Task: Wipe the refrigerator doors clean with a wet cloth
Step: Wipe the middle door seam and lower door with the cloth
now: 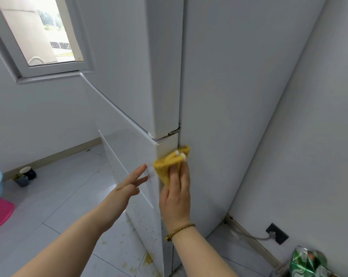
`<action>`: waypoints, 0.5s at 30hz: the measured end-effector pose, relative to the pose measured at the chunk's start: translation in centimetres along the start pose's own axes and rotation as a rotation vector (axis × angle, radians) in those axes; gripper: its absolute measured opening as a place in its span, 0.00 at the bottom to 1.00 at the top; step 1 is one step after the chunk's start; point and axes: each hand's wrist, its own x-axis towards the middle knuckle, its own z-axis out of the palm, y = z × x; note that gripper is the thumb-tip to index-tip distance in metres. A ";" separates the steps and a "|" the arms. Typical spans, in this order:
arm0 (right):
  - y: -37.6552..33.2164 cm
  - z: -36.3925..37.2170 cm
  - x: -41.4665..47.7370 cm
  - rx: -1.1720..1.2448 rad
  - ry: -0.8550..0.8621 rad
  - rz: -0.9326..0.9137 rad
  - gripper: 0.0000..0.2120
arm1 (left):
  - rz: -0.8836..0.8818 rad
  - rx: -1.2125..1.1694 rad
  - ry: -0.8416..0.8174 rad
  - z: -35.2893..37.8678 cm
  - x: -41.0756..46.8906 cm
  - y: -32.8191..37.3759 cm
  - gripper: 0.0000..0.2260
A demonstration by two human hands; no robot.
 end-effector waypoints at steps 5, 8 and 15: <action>-0.2 -0.5 -1.1 0.128 0.011 0.301 0.25 | 0.021 -0.019 -0.003 0.2 0.4 -0.9 0.31; -0.8 -1.3 4.0 0.168 0.111 0.280 0.22 | 0.000 -0.017 -0.003 0.3 0.6 -1.0 0.32; 0.9 -1.5 -1.5 0.152 -0.307 0.663 0.28 | 0.002 0.005 -0.020 0.5 0.6 -0.3 0.32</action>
